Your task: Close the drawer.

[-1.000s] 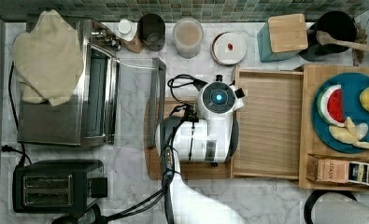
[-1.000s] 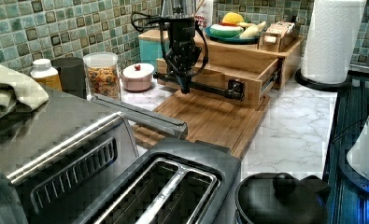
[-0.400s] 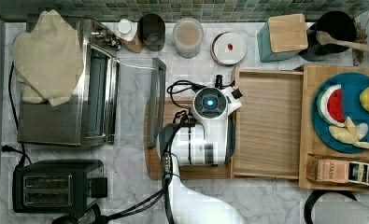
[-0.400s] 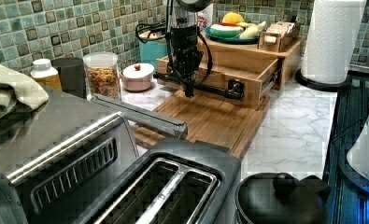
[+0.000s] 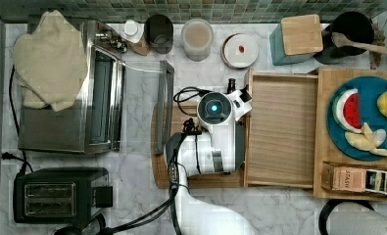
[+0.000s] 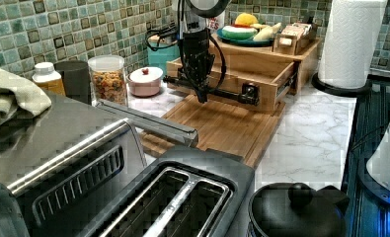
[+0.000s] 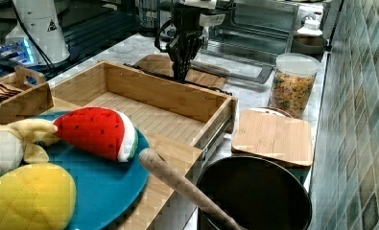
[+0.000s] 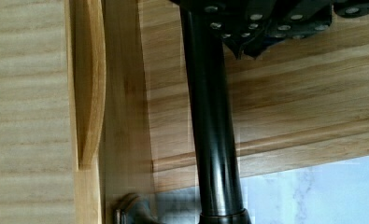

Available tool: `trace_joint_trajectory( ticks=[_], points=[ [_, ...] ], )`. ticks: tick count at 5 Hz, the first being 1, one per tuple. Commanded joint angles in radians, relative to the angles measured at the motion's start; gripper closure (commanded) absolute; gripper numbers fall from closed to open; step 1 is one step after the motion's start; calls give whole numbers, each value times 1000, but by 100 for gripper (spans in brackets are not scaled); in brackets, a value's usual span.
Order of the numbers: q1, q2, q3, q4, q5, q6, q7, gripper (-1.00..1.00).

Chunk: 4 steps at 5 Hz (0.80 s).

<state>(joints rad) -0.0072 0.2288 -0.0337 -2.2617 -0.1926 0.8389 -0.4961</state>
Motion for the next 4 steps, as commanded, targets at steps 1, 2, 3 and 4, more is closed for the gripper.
trace_joint_trajectory(
  ticks=[1, 2, 3, 4],
  points=[
    [-137, -43, -123, 15, -78, 95, -203, 100],
    [-129, -57, -222, 16, -54, 98, -279, 100],
    [-188, -76, -257, 22, -50, 102, -292, 100],
    [-198, -70, -318, 43, -45, 113, -343, 100]
  ],
)
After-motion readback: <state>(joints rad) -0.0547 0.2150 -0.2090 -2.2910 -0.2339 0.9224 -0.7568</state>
